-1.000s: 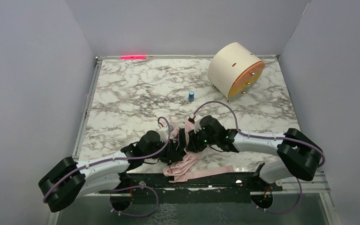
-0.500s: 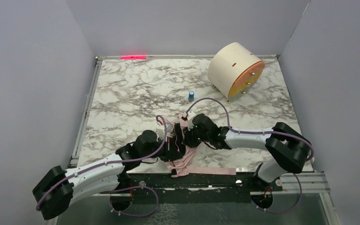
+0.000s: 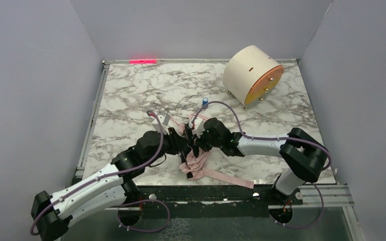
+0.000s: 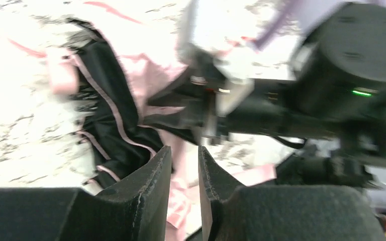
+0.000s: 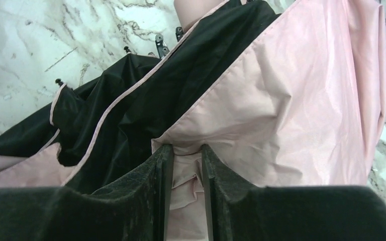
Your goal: Put away the umbrella
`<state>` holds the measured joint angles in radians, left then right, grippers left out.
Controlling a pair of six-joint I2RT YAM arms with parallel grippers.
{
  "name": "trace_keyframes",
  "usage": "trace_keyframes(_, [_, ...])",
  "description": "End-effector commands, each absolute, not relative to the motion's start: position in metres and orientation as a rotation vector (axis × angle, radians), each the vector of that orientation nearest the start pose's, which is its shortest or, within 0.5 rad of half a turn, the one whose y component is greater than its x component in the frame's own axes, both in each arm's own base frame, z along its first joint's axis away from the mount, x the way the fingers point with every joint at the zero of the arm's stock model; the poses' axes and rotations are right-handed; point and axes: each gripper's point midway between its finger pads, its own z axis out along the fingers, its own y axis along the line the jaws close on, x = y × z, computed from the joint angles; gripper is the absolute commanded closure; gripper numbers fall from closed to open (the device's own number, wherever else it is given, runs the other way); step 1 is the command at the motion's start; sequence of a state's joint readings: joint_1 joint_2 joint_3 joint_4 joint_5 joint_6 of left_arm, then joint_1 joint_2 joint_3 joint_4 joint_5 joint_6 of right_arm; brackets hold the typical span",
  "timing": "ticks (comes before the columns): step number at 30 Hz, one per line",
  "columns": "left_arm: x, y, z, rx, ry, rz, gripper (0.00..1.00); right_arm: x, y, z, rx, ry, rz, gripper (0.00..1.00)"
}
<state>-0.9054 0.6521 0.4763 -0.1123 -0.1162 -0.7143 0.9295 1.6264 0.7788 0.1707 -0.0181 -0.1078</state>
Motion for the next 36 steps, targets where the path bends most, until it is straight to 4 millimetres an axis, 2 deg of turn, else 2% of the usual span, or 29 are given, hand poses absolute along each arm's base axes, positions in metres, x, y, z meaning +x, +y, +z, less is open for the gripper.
trace_keyframes(1, [0.206,-0.215,0.162,-0.036,2.054,-0.745,0.73,0.237,0.322,0.057,-1.179,1.917,0.493,0.65])
trace_keyframes(5, [0.22,-0.228,0.177,-0.032,1.984,-0.831,0.73,0.228,0.322,0.07,-1.15,1.897,0.562,0.63])
trace_keyframes(10, [0.235,-0.246,0.201,0.018,1.897,-0.961,0.73,0.222,0.322,0.062,-1.144,1.929,0.596,0.63])
trace_keyframes(15, [0.25,-0.262,0.199,0.092,1.896,-1.007,0.74,0.223,0.323,0.065,-1.107,1.922,0.612,0.64])
trace_keyframes(20, [0.263,-0.284,0.182,0.168,1.943,-1.081,0.83,0.22,0.322,0.07,-1.08,1.918,0.632,0.64])
trace_keyframes(24, [0.261,-0.302,0.162,0.257,2.008,-1.136,0.89,0.218,0.322,0.071,-1.062,1.92,0.651,0.64])
trace_keyframes(27, [0.257,-0.302,0.138,0.264,2.074,-1.123,0.94,0.216,0.321,0.072,-1.046,1.922,0.663,0.64])
trace_keyframes(32, [0.249,-0.288,0.106,0.223,2.153,-1.064,0.98,0.215,0.319,0.08,-1.034,1.903,0.67,0.64])
trace_keyframes(36, [0.243,-0.281,0.081,0.224,2.209,-1.022,0.98,0.215,0.322,0.098,-0.985,1.886,0.704,0.63])
